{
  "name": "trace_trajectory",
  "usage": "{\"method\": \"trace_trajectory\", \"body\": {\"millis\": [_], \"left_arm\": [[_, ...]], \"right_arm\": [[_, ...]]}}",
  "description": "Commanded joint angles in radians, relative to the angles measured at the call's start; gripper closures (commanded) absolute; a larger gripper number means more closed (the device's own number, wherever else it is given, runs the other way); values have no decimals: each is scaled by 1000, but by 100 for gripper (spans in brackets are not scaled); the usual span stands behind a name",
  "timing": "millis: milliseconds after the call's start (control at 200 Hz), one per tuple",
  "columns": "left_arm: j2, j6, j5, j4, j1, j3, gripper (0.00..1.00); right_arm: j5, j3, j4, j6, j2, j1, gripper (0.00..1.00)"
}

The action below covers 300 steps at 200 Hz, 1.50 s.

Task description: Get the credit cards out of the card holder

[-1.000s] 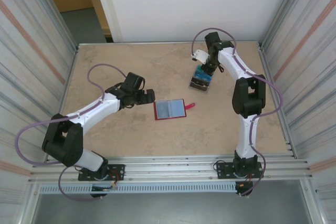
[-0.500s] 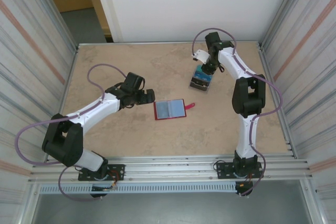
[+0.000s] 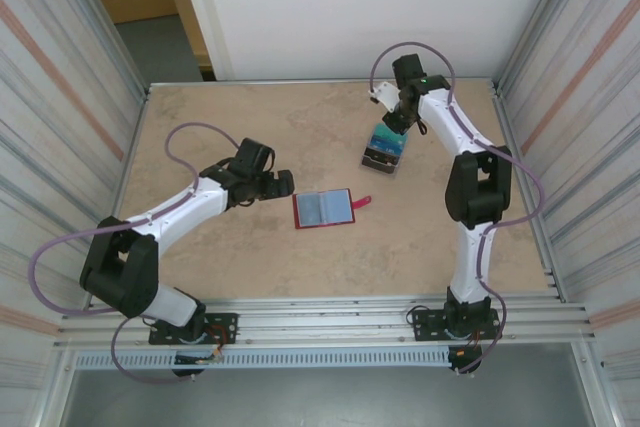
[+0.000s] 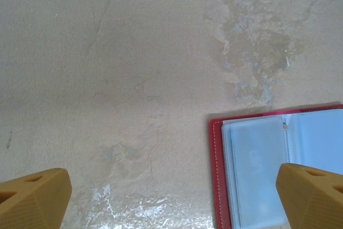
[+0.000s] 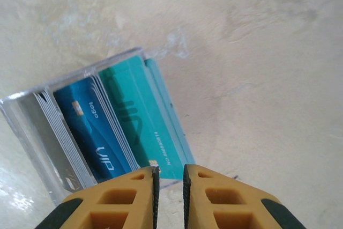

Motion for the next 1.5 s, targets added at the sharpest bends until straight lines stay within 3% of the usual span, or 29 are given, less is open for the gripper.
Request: {"method": "trace_trajectory", "body": {"millis": [0,351,541,797,942,1178,1498], "left_arm": [[-42,-24,10,23,25,-24,1],[-107,-37,7,32,84,-83,1],[-146,-46,3,21,115,-109,1],[-218,-131,-8,15,193,-189,1],[-239,-157,9,14,237,-219,1],[-237,-159,14,4,252,-224,1],[-229,-162,25,10,253,-232,1]], "right_arm": [[26,-88,78,151,-133,44,77],[-128,-277,107,565,-272,174,60],[49,-382,99,673,-275,338,60],[114,-401,61,896,-161,536,62],[192,-333,12,953,-71,641,65],[132,-274,20,990,34,711,65],[84,-265,43,997,68,706,49]]}}
